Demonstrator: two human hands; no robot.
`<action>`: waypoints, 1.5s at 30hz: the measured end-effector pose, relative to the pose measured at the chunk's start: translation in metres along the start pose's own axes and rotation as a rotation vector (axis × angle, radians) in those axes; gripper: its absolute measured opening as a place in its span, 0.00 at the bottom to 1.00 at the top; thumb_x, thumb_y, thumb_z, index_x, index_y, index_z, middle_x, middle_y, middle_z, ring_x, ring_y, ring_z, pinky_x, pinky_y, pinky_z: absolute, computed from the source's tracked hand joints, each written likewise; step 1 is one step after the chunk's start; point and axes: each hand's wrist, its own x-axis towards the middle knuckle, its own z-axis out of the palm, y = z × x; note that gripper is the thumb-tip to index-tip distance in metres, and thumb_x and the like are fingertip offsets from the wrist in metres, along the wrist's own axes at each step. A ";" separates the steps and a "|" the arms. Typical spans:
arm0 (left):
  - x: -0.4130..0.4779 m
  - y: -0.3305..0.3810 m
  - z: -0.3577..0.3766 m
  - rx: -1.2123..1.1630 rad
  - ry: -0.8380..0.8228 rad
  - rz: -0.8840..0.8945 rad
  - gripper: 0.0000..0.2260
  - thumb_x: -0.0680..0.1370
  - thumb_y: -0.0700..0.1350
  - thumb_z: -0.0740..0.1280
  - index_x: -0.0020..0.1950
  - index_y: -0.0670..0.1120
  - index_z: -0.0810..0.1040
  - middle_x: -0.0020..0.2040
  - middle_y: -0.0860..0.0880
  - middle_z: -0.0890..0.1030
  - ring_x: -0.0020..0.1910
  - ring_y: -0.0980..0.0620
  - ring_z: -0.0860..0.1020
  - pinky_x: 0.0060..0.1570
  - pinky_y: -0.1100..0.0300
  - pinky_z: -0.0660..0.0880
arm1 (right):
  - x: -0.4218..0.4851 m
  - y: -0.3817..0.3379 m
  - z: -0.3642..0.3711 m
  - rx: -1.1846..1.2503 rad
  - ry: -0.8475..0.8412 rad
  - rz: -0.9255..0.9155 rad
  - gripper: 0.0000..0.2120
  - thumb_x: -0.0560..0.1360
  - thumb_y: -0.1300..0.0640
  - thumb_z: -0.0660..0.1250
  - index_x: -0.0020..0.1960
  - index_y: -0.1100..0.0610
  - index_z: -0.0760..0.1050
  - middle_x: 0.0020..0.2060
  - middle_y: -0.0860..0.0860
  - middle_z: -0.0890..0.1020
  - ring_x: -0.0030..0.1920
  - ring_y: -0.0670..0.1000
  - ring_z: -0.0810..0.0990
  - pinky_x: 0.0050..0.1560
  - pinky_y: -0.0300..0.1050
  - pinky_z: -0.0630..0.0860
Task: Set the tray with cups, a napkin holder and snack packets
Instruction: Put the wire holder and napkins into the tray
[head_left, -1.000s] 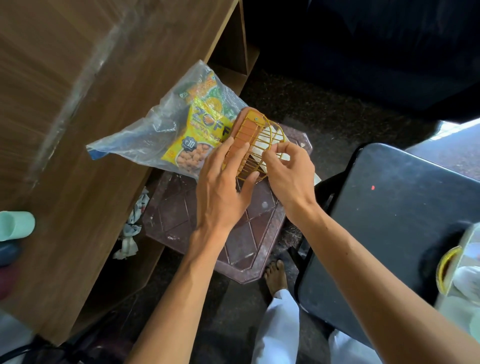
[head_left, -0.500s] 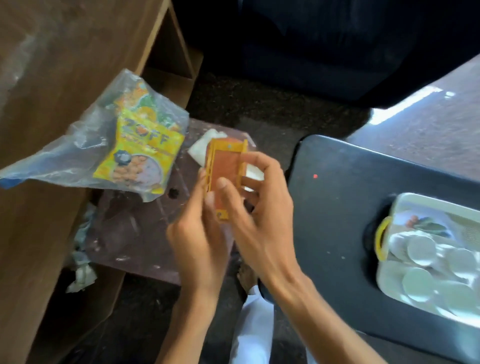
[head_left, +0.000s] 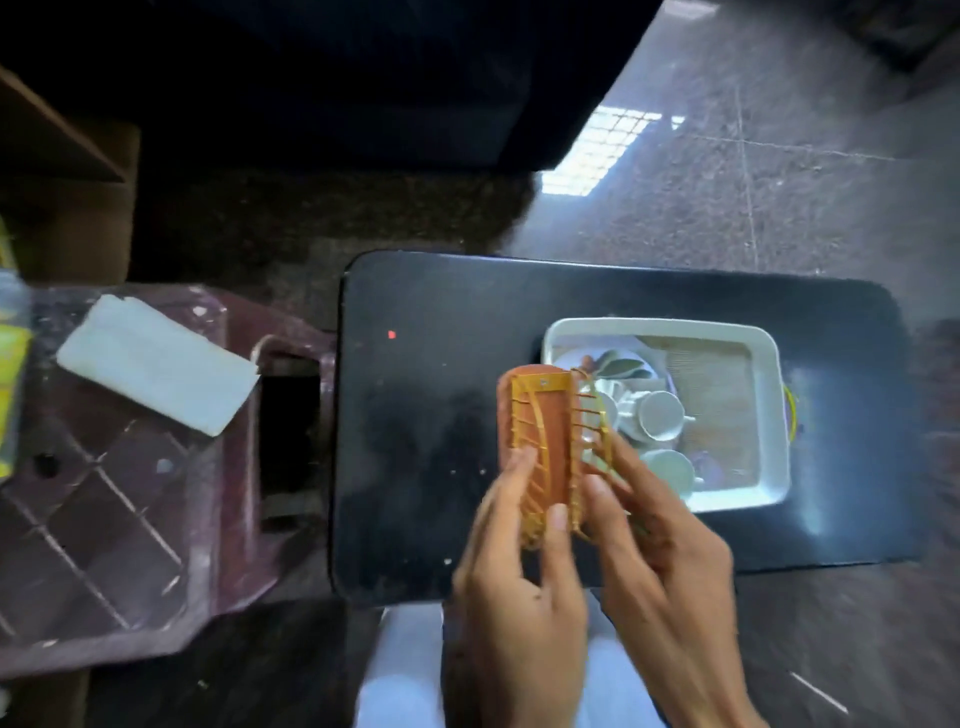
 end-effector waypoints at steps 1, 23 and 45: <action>-0.008 0.002 0.023 -0.023 -0.046 -0.015 0.19 0.76 0.43 0.70 0.64 0.61 0.79 0.65 0.57 0.83 0.66 0.54 0.81 0.66 0.45 0.78 | 0.005 0.008 -0.022 0.011 0.053 0.031 0.17 0.77 0.49 0.69 0.65 0.39 0.77 0.54 0.42 0.86 0.54 0.45 0.85 0.58 0.49 0.81; -0.026 -0.060 0.287 -0.013 -0.376 -0.544 0.17 0.85 0.58 0.57 0.69 0.56 0.78 0.65 0.52 0.84 0.67 0.55 0.80 0.71 0.50 0.74 | 0.144 0.173 -0.224 0.178 0.111 0.425 0.13 0.81 0.44 0.62 0.62 0.41 0.80 0.54 0.40 0.85 0.56 0.40 0.82 0.59 0.45 0.79; 0.015 -0.007 0.199 -0.248 -0.276 -0.603 0.11 0.84 0.52 0.64 0.60 0.51 0.83 0.58 0.55 0.87 0.61 0.60 0.83 0.60 0.65 0.79 | 0.141 0.125 -0.194 -0.109 0.310 0.245 0.15 0.75 0.36 0.62 0.56 0.40 0.79 0.53 0.44 0.84 0.55 0.50 0.82 0.58 0.59 0.79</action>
